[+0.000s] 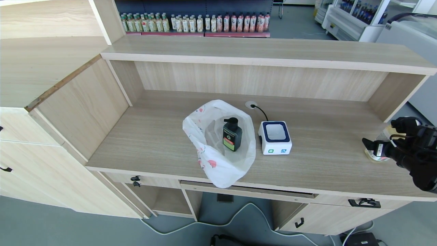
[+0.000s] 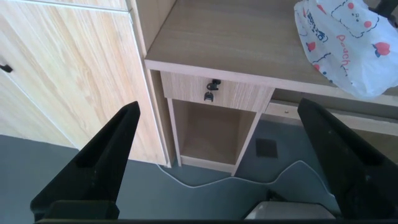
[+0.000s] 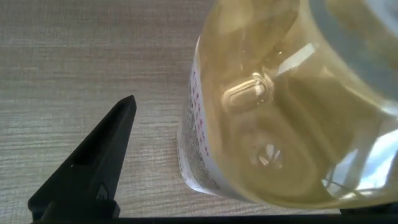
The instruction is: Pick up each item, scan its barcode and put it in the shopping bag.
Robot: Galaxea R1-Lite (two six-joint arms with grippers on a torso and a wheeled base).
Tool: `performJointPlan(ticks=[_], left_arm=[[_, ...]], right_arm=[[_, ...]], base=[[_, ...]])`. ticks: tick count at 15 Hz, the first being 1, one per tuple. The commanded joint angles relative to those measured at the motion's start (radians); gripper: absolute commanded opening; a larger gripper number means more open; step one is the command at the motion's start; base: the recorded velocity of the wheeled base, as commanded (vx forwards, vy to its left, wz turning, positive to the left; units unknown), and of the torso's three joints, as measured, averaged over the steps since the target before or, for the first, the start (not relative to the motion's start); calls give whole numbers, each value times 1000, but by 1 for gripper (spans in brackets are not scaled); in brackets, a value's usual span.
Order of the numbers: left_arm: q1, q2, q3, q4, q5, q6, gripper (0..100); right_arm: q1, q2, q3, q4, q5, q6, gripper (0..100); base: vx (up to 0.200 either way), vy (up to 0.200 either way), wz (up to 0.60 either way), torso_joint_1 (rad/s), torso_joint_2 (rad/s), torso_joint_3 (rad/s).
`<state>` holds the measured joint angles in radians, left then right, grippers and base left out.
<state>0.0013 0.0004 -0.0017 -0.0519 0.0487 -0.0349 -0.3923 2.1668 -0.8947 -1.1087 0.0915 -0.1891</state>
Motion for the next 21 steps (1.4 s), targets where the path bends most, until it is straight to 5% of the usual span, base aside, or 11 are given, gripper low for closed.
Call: performJointPlan(ticks=[1, 2, 3, 17, 20, 21], left_arm=[[0, 0, 0, 0, 0, 0, 100], [0, 0, 0, 0, 0, 0, 100], [0, 0, 0, 0, 0, 0, 100], [0, 0, 0, 0, 0, 0, 100], [0, 0, 0, 0, 0, 0, 100], [0, 0, 0, 0, 0, 0, 100]], right_arm=[[3, 30, -46, -10, 2, 7, 100], [3, 38, -55, -23, 8, 7, 100], [1, 56, -81, -46, 7, 0, 0], [44, -36, -116, 0, 24, 20, 0], [121, -384, -110, 366, 183, 231, 0], [179, -588, -135, 601, 363, 385, 0]], base=[[0, 0, 0, 0, 0, 0], [0, 0, 0, 0, 0, 0], [0, 0, 0, 0, 0, 0], [0, 0, 0, 0, 0, 0], [0, 0, 0, 0, 0, 0], [0, 0, 0, 0, 0, 0]])
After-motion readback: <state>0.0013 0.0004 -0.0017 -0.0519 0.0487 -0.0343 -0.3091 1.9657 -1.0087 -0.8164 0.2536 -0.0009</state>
